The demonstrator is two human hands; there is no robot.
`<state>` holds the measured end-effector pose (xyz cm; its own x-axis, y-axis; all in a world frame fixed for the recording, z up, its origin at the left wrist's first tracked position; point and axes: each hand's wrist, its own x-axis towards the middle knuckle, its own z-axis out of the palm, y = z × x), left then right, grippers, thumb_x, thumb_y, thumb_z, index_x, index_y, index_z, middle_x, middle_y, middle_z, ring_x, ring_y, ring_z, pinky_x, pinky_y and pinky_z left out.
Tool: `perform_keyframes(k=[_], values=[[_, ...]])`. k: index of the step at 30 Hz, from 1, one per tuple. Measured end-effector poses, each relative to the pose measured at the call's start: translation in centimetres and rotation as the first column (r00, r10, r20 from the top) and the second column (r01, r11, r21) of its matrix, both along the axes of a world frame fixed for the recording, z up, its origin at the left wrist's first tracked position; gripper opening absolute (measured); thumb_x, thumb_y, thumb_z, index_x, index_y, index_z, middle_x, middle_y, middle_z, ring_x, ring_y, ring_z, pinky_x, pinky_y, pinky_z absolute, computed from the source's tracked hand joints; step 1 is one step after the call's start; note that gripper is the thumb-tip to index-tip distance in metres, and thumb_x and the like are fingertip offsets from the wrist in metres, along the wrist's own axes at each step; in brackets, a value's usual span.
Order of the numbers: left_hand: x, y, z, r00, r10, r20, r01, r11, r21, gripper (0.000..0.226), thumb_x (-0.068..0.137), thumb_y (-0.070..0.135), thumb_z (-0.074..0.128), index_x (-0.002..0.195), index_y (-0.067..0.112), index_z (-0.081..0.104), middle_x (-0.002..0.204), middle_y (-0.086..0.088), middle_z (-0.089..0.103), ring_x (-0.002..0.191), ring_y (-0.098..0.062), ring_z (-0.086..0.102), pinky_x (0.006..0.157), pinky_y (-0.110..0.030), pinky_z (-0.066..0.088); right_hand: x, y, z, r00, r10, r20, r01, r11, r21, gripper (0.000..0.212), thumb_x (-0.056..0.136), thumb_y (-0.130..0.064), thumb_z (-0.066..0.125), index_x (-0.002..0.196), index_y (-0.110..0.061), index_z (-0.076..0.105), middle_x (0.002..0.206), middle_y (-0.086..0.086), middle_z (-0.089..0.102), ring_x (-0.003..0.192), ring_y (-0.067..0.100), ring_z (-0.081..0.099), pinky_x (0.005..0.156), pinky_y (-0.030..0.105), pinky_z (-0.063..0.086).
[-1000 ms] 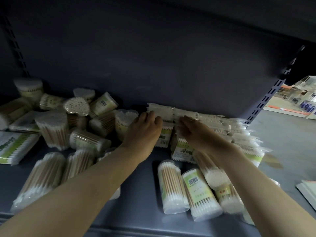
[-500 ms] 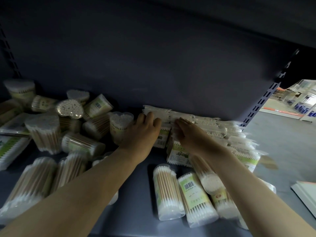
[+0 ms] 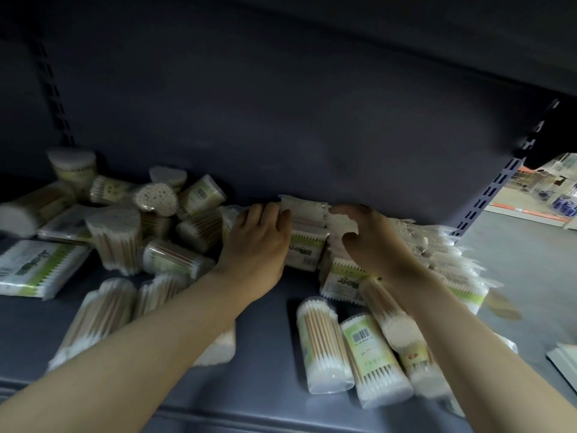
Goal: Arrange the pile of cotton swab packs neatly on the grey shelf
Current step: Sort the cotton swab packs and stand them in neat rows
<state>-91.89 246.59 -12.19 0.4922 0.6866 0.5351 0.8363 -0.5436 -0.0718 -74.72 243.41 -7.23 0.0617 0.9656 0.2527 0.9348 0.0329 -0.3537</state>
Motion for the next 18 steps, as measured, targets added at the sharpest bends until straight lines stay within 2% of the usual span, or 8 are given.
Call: perform_keyframes(k=[4,6,8,10,13,16,18], values=[[-2.3,-1.0,0.3,1.000,-0.024,0.005,0.024,1.000,-0.004,0.048,0.050,0.017,0.078,0.096,0.005,0.069,0.089,-0.013,0.062,0.072,-0.031,0.061,0.057,-0.034,0.050,-1.3,0.2,-0.2,1.000,0.011,-0.011,-0.010,0.996,0.085,0.037,0.080,0.004,0.050,0.108,-0.016,0.063,0.122,0.004,0.053,0.109,0.016,0.051,0.082,0.015,0.031],[-3.6,-1.4,0.3,0.998,-0.039,0.039,0.039,0.999,-0.008,0.034,0.060,0.018,0.067,0.092,0.007,0.067,0.089,-0.013,0.063,0.072,-0.033,0.062,0.055,-0.035,0.050,-2.1,0.1,-0.2,0.999,0.030,-0.039,-0.026,0.995,0.097,0.032,0.081,0.003,0.049,0.102,-0.016,0.064,0.115,0.002,0.056,0.098,0.010,0.050,0.081,0.017,0.034],[-4.8,-1.8,0.7,0.996,-0.033,0.084,0.034,0.999,-0.011,0.034,0.066,0.021,0.051,0.094,0.008,0.066,0.090,-0.013,0.064,0.071,-0.034,0.062,0.053,-0.034,0.050,-3.2,0.1,-0.2,0.996,0.055,-0.068,-0.047,0.992,0.120,0.030,0.081,0.003,0.049,0.098,-0.016,0.065,0.108,0.000,0.058,0.092,0.007,0.049,0.081,0.019,0.036],[-5.9,-2.4,1.2,0.995,-0.004,0.103,0.003,1.000,0.002,0.039,0.065,0.023,0.044,0.096,0.010,0.065,0.088,-0.011,0.066,0.069,-0.032,0.063,0.051,-0.031,0.048,-4.4,0.1,-0.1,0.991,0.085,-0.107,-0.069,0.986,0.150,0.031,0.081,0.005,0.047,0.095,-0.015,0.066,0.101,-0.003,0.058,0.094,0.010,0.052,0.081,0.019,0.037],[-7.7,-3.2,1.7,0.993,0.023,0.116,-0.020,0.999,-0.029,0.036,0.064,0.022,0.049,0.093,0.009,0.065,0.085,-0.012,0.065,0.065,-0.034,0.062,0.050,-0.033,0.047,-6.5,0.0,0.1,0.986,0.115,-0.123,-0.095,0.982,0.163,0.032,0.082,0.008,0.044,0.094,-0.012,0.066,0.099,-0.001,0.060,0.092,0.008,0.051,0.079,0.013,0.035],[-9.8,-3.7,1.7,0.988,0.044,0.146,-0.035,0.998,-0.060,0.031,0.063,0.020,0.056,0.090,0.010,0.066,0.083,-0.012,0.064,0.063,-0.034,0.060,0.050,-0.034,0.047,-8.6,0.1,0.1,0.983,0.138,-0.125,-0.116,0.979,0.169,0.031,0.082,0.006,0.045,0.091,-0.015,0.066,0.096,0.000,0.063,0.080,0.006,0.054,0.066,0.008,0.035],[-11.2,-4.0,1.8,0.984,0.059,0.165,-0.050,0.997,-0.060,0.026,0.067,0.025,0.051,0.085,0.013,0.066,0.079,-0.009,0.064,0.059,-0.031,0.059,0.049,-0.032,0.045,-9.9,0.2,0.1,0.981,0.154,-0.120,-0.132,0.976,0.176,0.029,0.083,0.004,0.046,0.090,-0.016,0.065,0.092,-0.004,0.061,0.082,0.009,0.057,0.065,0.010,0.033]])
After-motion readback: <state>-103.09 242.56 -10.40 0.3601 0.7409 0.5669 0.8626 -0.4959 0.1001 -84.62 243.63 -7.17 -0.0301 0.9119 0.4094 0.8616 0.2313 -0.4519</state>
